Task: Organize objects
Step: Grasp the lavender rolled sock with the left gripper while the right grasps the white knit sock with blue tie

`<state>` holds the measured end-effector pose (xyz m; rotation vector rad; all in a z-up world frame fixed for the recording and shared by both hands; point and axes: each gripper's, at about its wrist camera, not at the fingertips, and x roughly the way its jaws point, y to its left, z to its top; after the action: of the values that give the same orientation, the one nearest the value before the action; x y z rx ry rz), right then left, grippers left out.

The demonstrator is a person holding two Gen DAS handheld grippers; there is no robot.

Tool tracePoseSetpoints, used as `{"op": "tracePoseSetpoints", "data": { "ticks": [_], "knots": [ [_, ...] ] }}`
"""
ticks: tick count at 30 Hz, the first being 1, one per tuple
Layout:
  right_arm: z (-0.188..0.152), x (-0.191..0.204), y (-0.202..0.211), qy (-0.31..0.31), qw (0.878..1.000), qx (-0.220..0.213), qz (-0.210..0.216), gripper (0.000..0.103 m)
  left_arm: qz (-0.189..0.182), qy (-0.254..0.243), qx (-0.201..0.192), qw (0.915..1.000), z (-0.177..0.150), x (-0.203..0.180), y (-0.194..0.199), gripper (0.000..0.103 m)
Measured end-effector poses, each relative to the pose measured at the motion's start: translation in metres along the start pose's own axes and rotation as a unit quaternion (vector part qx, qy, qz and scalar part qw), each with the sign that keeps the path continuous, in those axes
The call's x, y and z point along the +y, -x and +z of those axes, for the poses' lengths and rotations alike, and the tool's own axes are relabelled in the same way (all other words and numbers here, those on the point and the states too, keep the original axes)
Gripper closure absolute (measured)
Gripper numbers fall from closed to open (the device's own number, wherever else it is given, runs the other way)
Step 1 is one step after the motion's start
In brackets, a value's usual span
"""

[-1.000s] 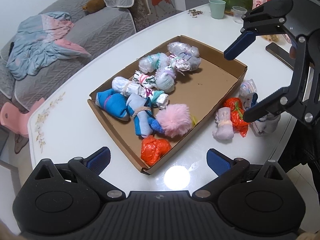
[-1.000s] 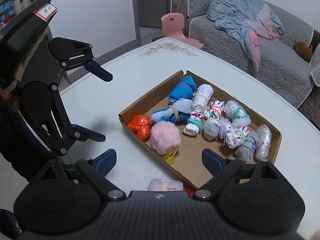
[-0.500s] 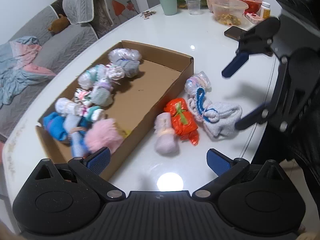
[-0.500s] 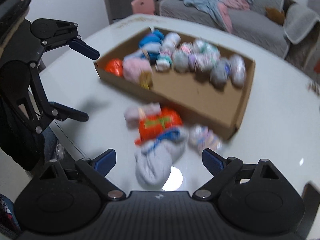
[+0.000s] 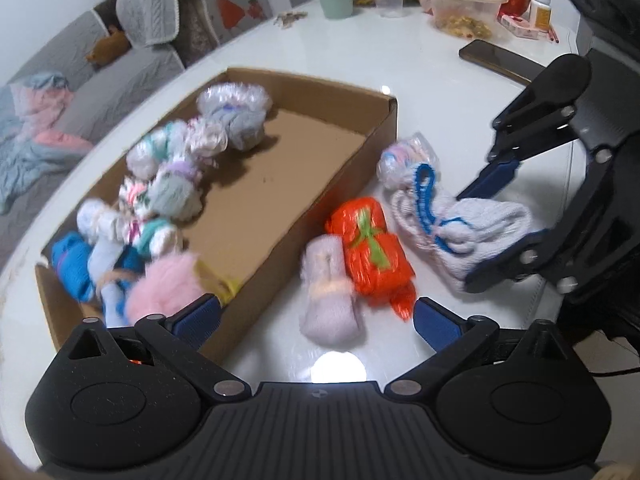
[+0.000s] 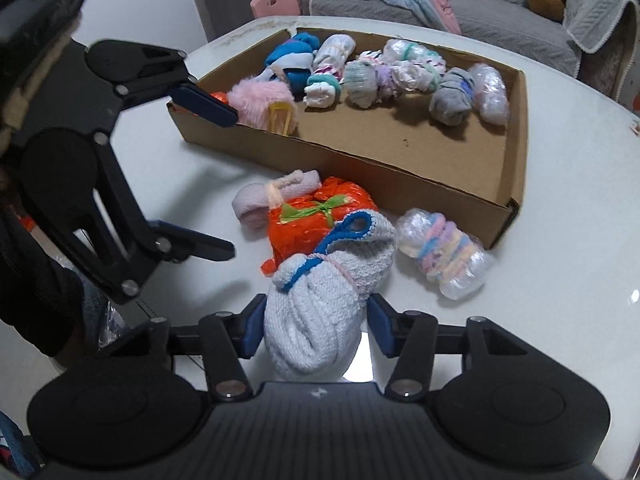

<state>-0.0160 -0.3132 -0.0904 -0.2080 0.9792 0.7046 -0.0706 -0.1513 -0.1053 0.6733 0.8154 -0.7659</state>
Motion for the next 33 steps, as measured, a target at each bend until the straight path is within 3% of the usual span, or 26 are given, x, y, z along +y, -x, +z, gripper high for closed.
{"op": "tracePoseSetpoints", "data": {
  "ticks": [13,16,24,33],
  "knots": [
    [-0.017,-0.029,0.033,-0.036,0.999,-0.021,-0.015,0.055,-0.003,0.001,-0.018,0.9998,0.004,-0.002,0.004,0.006],
    [-0.017,-0.032,0.034,-0.040,0.999,-0.024,-0.015,0.055,0.009,-0.030,-0.031,0.9990,0.004,-0.011,0.015,0.004],
    [-0.018,-0.033,0.035,-0.043,0.999,-0.026,-0.009,0.055,-0.030,-0.054,0.018,0.9979,-0.008,-0.021,-0.011,0.011],
    [-0.018,-0.029,0.034,-0.040,0.999,-0.024,-0.004,0.055,-0.043,-0.023,0.021,0.9986,-0.010,0.004,-0.017,0.019]
  ]
}}
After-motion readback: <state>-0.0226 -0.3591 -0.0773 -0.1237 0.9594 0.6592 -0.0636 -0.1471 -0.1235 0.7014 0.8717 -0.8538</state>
